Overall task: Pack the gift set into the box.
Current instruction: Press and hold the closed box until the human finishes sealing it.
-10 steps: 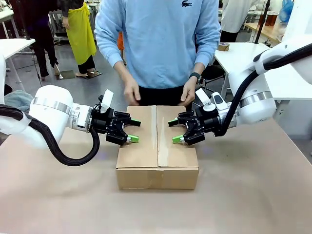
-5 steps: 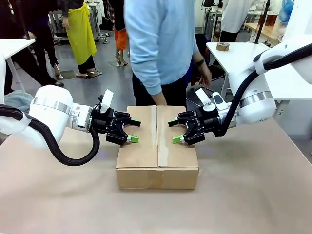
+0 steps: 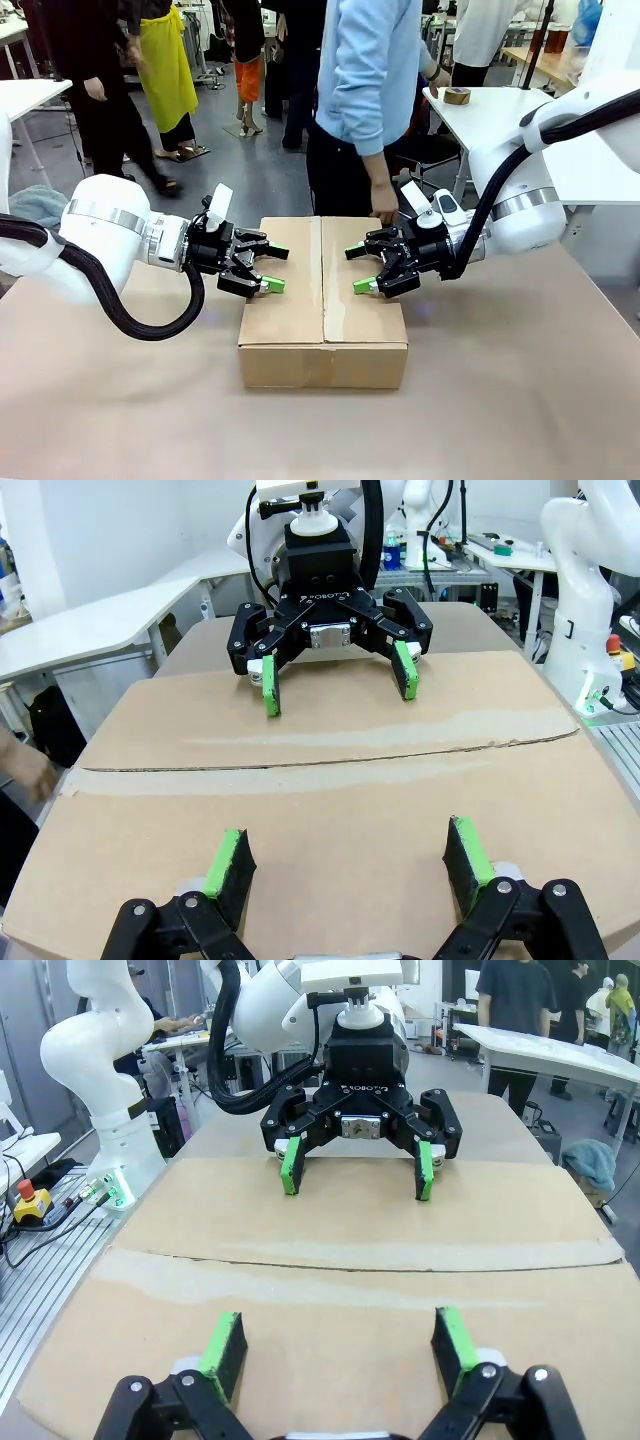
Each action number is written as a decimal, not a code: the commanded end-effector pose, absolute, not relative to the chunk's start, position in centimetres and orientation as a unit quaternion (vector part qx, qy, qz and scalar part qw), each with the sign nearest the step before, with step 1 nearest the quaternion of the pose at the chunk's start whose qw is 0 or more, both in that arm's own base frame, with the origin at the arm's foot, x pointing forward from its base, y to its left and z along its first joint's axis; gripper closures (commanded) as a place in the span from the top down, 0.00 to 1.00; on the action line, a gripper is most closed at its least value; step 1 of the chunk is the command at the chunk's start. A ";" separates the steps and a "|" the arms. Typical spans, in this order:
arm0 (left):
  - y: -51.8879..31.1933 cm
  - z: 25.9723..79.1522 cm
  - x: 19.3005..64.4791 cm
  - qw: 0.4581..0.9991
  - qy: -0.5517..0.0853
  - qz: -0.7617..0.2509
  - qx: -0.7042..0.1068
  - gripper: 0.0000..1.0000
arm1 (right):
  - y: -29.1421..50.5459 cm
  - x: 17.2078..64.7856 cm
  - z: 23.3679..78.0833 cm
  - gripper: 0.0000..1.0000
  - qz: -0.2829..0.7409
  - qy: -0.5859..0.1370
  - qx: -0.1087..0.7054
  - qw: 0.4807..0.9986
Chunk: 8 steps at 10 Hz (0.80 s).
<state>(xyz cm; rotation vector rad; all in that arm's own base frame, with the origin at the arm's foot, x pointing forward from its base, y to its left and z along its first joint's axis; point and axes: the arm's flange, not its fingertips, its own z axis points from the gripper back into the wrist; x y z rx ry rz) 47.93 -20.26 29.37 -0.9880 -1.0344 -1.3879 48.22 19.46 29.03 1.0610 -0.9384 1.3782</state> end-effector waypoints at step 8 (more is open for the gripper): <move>-20.2 29.1 47.7 0.542 -0.431 -0.588 -0.417 1.00 | 19.4 48.1 28.7 1.00 0.583 -0.409 0.444 0.544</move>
